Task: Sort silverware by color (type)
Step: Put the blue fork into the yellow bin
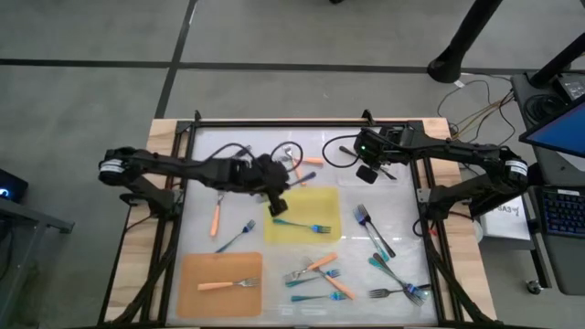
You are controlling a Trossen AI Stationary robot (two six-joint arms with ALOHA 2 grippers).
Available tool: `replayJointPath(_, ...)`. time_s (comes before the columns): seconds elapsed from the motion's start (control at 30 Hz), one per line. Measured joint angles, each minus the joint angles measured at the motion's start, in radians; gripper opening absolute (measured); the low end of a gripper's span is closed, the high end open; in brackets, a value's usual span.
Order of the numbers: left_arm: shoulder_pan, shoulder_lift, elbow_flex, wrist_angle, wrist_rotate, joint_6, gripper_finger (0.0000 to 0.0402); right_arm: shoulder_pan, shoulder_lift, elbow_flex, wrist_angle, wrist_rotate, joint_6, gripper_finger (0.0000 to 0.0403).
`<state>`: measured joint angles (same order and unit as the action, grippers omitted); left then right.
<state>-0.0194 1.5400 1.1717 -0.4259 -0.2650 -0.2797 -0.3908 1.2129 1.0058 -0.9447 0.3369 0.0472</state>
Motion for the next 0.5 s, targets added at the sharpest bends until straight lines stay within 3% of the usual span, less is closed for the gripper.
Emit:
replayJointPath(0.13, -0.022, 0.053, -0.007, 0.076, -0.057, -0.064, 0.0001, 0.000, 0.000, 0.000, 0.000, 0.000, -0.010, 0.0079)
replayJointPath(0.5, -0.024, 0.259, 0.037, 0.056, 0.100, -0.053, 0.0013, 0.000, 0.000, 0.000, 0.000, 0.000, -0.005, 0.0083)
